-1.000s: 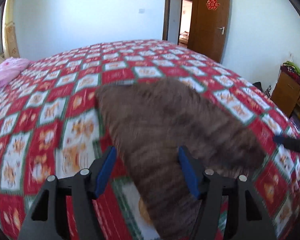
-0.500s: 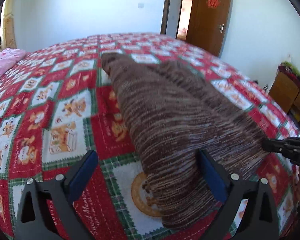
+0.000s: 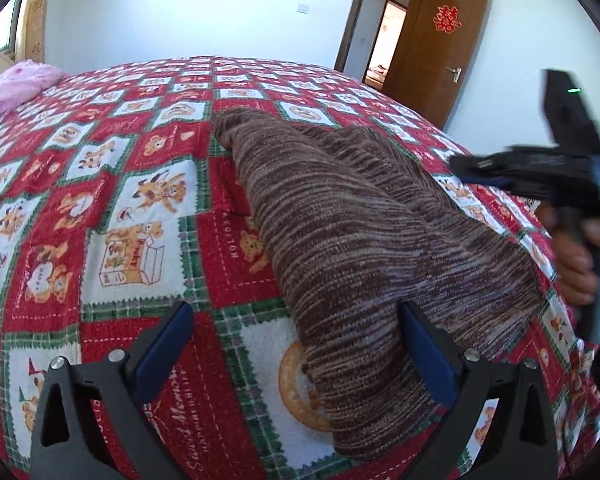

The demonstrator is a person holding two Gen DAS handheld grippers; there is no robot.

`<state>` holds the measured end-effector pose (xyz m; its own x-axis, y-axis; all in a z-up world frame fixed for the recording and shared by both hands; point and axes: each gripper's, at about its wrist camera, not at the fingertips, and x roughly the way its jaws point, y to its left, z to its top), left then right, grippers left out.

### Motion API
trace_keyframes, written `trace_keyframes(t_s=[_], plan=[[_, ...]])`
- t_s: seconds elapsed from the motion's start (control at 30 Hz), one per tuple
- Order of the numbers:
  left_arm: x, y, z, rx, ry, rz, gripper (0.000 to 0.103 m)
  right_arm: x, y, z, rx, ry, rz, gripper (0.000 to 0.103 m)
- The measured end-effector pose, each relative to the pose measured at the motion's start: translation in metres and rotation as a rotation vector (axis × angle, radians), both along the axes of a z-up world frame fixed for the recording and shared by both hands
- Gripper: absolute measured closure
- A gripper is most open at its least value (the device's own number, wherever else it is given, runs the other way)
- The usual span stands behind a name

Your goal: Fold small clothes

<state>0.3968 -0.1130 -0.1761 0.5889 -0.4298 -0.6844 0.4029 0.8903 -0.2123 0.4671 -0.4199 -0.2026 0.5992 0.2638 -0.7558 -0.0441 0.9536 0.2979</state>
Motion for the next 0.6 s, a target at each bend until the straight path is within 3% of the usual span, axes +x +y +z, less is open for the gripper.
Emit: trace_keyframes(t_s=[0.03, 0.07, 0.13, 0.3, 0.43, 0.5, 0.6], plan=[[0.001, 0.001, -0.001, -0.008, 0.005, 0.0, 0.0, 0.003, 0.002, -0.005, 0.005, 0.009, 0.014, 0.075], [0.001, 0.002, -0.001, -0.014, 0.01, 0.001, 0.0, 0.003, 0.003, -0.006, 0.012, 0.006, 0.027, 0.089], [0.002, 0.002, -0.002, -0.016, 0.018, 0.001, 0.0, -0.005, 0.009, 0.0, -0.032, -0.037, 0.027, 0.097], [0.001, 0.0, -0.002, -0.006, 0.013, -0.001, 0.0, -0.026, 0.002, 0.031, -0.052, -0.145, -0.041, 0.098], [0.001, -0.005, -0.003, 0.024, 0.011, -0.005, 0.0, -0.005, -0.011, 0.007, -0.156, -0.019, -0.16, 0.102], [0.0, -0.009, -0.004, 0.052, 0.006, -0.009, 0.0, 0.002, -0.019, -0.01, -0.13, 0.051, -0.16, 0.102], [-0.001, -0.011, -0.004, 0.072, -0.003, -0.01, 0.0, -0.008, -0.02, -0.002, -0.167, -0.002, -0.189, 0.091]])
